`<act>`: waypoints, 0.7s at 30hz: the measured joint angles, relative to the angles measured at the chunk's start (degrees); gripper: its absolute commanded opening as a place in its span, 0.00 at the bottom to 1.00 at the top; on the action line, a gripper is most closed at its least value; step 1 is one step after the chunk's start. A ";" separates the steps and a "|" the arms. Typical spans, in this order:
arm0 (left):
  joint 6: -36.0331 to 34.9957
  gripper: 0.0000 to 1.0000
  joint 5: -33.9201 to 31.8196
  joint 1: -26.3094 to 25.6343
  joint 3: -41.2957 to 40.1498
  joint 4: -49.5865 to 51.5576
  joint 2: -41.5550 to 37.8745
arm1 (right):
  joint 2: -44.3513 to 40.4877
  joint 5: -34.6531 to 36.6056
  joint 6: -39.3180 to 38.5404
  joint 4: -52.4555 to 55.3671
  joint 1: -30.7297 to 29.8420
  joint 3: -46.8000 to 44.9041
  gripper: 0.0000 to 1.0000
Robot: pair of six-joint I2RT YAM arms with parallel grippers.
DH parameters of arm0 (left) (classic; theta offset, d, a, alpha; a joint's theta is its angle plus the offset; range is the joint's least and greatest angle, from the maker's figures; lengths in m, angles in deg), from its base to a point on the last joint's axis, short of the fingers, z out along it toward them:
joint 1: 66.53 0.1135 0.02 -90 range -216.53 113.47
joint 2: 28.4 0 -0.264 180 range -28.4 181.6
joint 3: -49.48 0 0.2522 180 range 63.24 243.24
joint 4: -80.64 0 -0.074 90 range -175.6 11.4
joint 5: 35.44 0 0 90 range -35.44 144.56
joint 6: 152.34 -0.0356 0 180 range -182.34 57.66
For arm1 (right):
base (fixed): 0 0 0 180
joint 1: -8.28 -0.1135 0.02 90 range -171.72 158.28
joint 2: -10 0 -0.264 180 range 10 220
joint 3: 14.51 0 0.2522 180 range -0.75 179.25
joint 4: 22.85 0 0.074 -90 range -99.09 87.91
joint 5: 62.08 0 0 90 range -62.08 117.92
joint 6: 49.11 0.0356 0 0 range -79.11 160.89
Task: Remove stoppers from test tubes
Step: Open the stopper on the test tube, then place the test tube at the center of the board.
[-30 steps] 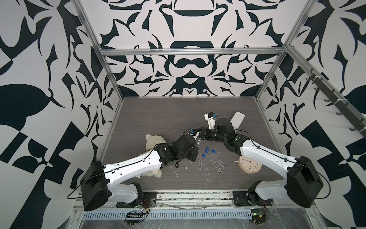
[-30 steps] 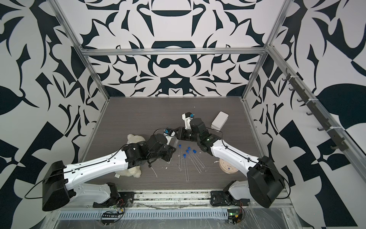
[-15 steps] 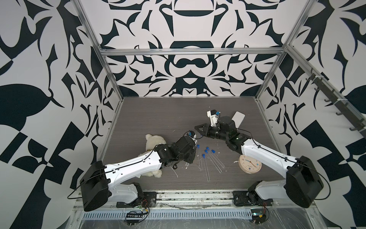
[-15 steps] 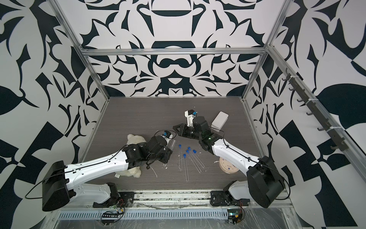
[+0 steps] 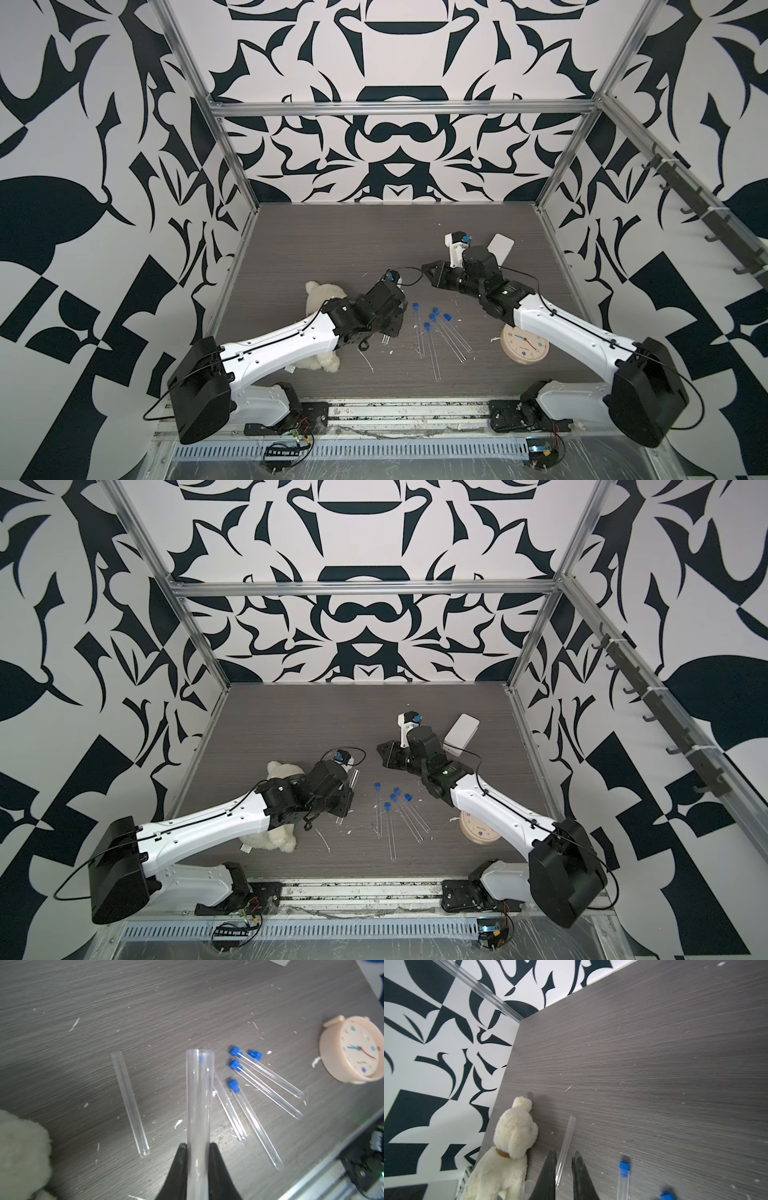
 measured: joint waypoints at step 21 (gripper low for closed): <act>1.99 0.08 -0.24 15.26 -0.74 6.29 12.09 | 3.30 7.61 -3.04 4.42 4.04 -0.98 0.00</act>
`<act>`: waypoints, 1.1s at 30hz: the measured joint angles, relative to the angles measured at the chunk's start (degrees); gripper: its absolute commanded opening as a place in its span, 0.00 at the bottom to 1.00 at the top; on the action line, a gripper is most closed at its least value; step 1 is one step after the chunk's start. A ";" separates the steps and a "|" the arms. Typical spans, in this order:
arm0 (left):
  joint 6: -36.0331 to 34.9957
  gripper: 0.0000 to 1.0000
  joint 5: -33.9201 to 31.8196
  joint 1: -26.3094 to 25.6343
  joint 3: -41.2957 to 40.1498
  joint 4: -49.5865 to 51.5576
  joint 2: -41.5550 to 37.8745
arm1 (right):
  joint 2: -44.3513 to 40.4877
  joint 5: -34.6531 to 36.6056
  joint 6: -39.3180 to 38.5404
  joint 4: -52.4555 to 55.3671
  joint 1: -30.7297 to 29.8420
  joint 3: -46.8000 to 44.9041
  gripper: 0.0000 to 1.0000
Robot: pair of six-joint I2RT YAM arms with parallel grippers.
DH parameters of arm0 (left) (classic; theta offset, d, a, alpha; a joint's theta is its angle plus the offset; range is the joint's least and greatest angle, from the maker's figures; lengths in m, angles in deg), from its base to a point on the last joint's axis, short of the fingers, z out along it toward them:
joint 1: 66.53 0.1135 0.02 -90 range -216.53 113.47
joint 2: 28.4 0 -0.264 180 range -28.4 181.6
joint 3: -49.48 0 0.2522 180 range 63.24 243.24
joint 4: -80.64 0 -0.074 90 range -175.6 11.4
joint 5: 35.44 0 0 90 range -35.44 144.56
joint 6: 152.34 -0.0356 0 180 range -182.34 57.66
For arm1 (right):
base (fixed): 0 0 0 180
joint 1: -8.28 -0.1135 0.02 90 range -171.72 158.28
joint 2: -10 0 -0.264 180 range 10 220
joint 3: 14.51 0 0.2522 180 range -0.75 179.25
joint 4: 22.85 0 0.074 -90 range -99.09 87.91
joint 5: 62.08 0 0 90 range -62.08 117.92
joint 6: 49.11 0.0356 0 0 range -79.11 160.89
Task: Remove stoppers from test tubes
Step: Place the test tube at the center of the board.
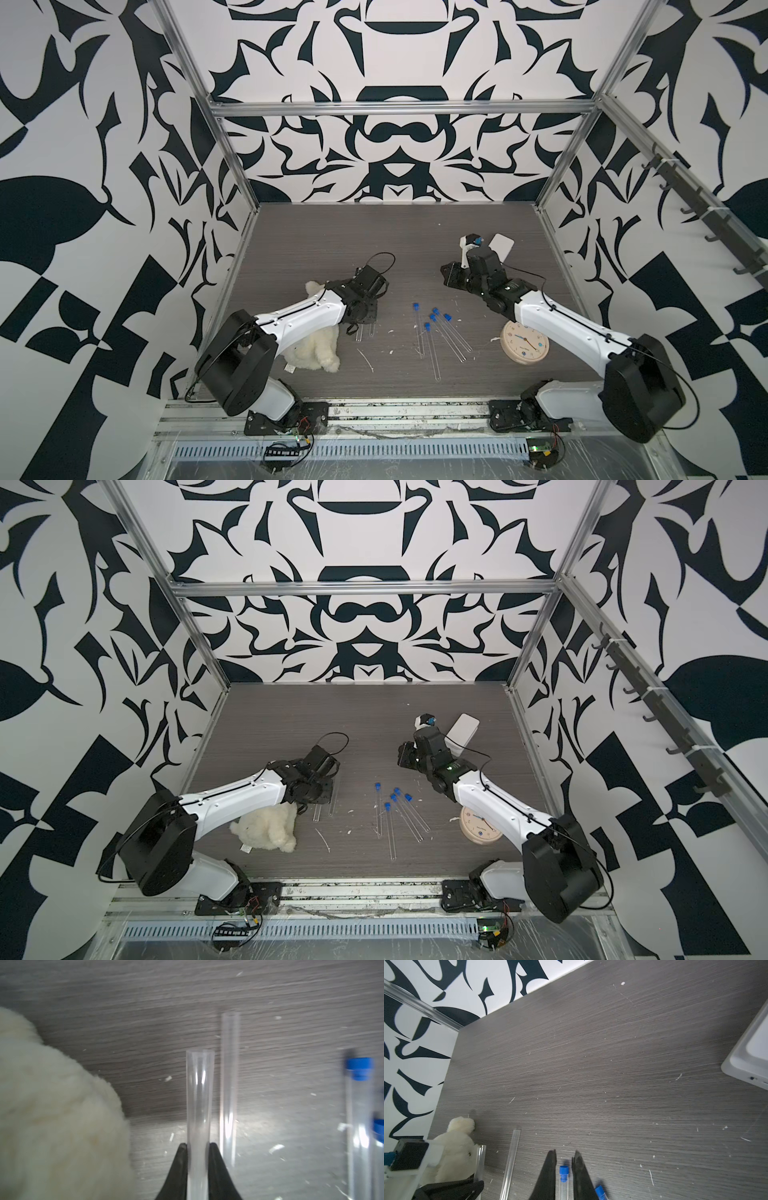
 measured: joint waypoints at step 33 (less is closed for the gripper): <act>-2.80 0.48 3.21 2.69 0.55 1.14 -0.13 | 23.74 9.66 -3.41 -10.80 -0.04 0.52 0.10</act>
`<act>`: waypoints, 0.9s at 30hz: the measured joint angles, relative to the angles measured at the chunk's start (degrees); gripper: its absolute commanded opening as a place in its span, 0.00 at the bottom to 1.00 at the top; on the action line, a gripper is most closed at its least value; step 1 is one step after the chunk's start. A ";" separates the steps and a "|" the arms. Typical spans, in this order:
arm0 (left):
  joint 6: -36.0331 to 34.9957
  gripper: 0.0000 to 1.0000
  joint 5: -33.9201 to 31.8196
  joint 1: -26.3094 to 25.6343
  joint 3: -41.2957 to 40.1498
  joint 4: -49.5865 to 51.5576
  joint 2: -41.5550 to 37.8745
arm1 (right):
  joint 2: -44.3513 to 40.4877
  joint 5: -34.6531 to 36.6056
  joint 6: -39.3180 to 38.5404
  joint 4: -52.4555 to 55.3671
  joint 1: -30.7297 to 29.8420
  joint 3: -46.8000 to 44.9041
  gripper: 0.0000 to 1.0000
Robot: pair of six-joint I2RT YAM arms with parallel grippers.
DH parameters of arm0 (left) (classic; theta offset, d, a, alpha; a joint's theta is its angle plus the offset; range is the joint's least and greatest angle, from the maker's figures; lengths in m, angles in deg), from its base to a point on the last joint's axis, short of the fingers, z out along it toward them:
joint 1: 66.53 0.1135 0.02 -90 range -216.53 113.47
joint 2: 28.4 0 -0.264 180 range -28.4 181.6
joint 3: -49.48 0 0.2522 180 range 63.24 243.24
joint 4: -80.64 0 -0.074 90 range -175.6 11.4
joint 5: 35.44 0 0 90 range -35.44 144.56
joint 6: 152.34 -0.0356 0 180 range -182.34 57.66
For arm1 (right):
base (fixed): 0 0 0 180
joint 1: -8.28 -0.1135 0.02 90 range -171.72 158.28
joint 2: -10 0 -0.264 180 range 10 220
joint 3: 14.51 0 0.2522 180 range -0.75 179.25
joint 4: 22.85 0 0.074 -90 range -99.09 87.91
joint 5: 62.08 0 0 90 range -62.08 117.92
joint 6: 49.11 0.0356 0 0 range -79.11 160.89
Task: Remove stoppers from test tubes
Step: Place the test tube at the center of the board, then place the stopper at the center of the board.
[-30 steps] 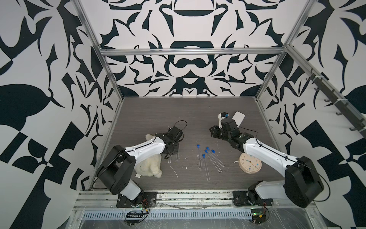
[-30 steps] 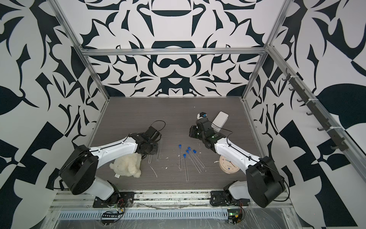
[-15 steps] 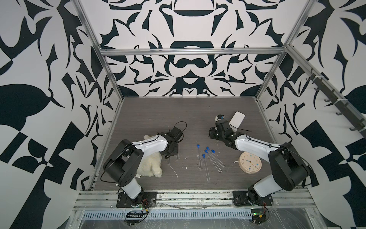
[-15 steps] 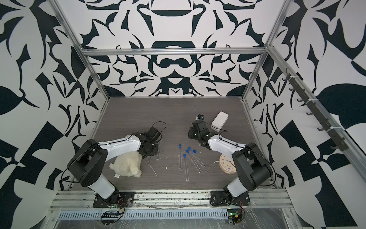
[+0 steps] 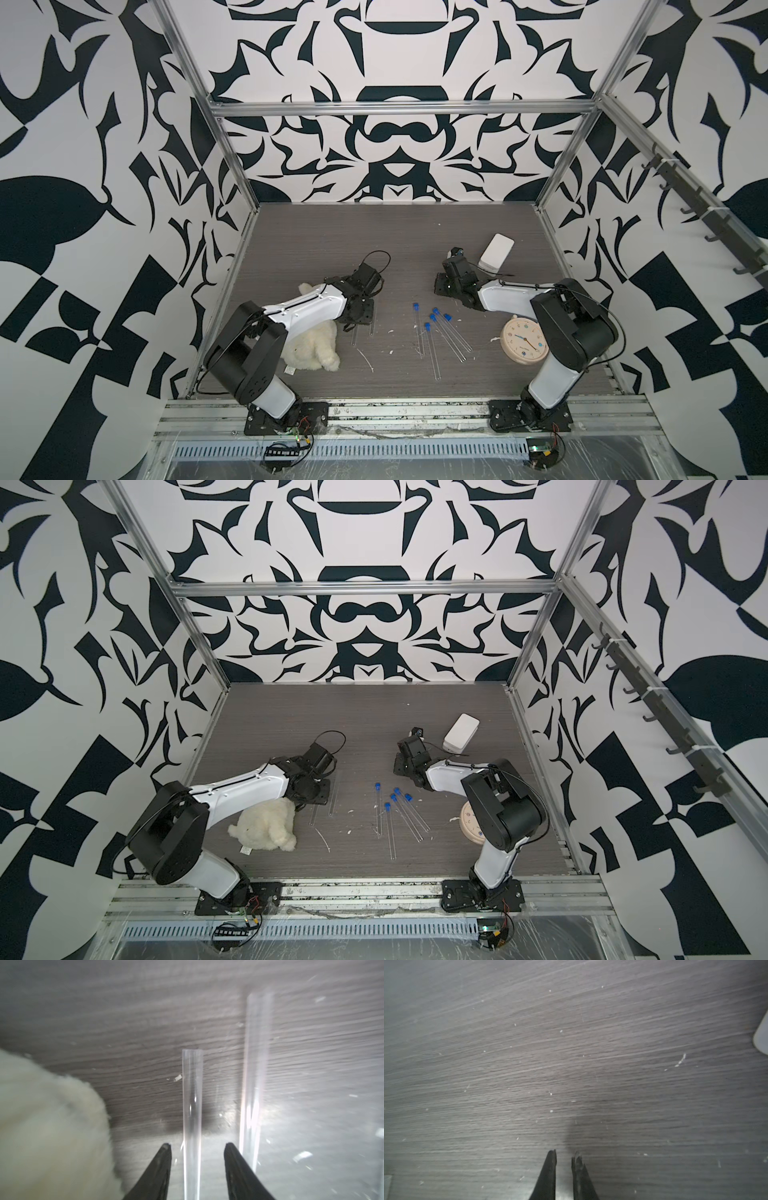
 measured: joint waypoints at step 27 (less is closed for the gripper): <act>0.22 0.50 -1.62 -2.38 0.00 1.62 -16.85 | -0.09 6.78 -1.99 4.17 -1.99 4.02 0.37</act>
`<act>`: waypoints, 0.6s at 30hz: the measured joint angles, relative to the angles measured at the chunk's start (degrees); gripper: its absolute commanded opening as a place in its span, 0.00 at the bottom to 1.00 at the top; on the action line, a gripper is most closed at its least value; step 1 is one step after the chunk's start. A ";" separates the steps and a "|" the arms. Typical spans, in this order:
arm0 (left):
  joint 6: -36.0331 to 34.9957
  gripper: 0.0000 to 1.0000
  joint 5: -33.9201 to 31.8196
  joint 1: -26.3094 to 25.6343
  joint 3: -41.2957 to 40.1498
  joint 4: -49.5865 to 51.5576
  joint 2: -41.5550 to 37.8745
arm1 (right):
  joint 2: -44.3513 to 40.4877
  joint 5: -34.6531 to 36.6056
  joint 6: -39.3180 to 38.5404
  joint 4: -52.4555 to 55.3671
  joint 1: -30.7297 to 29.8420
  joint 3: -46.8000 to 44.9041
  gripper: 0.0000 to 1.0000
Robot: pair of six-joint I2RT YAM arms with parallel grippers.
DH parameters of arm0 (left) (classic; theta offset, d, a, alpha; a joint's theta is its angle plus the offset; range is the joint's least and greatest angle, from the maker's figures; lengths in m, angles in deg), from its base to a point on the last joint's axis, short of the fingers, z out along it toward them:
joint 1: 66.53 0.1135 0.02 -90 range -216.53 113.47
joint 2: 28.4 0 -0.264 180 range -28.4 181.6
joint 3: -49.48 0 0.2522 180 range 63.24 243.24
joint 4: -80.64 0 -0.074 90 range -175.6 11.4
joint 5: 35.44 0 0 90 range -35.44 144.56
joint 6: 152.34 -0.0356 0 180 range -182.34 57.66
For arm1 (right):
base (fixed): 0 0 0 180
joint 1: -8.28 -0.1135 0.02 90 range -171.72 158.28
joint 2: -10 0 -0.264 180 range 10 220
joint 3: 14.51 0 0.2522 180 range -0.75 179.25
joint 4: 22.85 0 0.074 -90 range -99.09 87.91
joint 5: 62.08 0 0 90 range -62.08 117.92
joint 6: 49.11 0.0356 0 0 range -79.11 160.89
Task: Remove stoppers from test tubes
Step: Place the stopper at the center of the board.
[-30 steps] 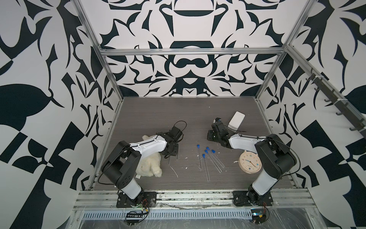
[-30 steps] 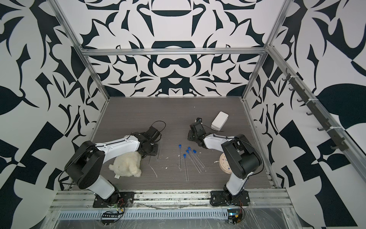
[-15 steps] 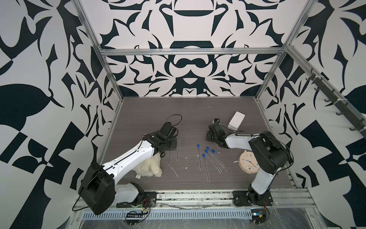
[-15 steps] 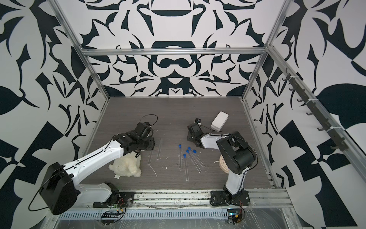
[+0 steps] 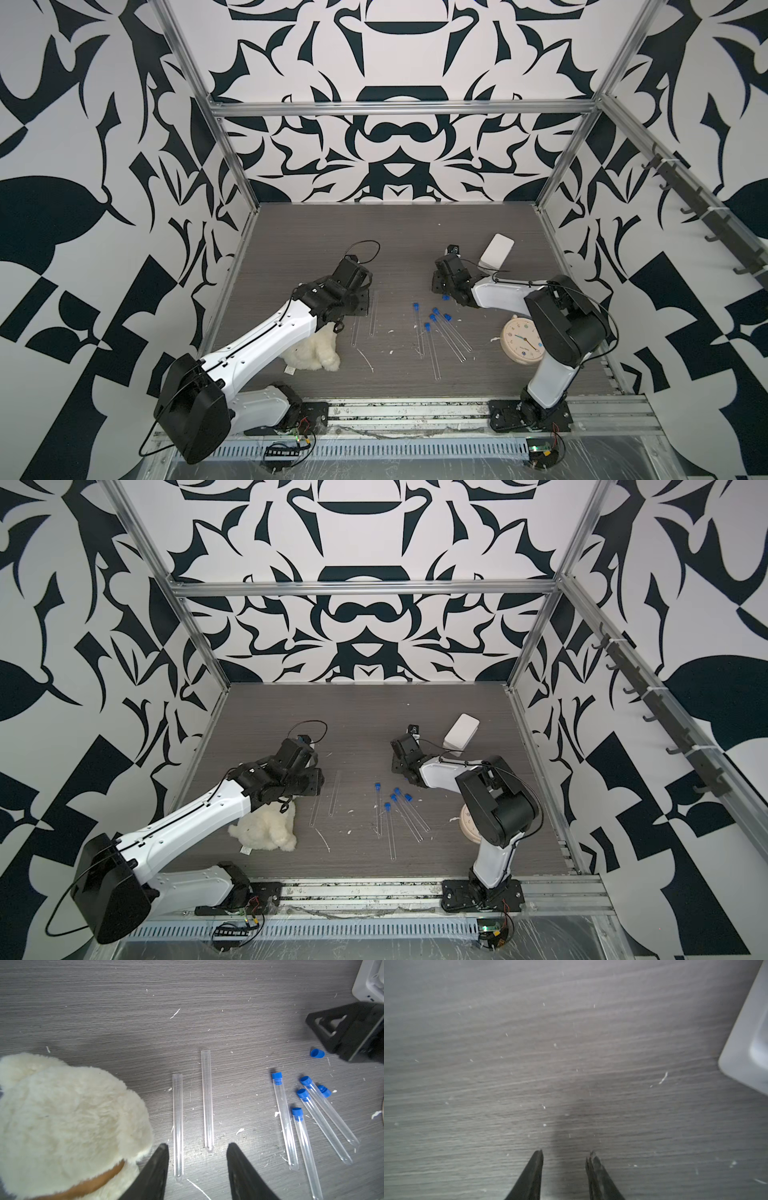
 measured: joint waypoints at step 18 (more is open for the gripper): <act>11.30 0.50 -6.43 -15.45 11.78 1.16 16.52 | -35.87 -2.84 3.87 20.46 -0.13 -1.97 0.34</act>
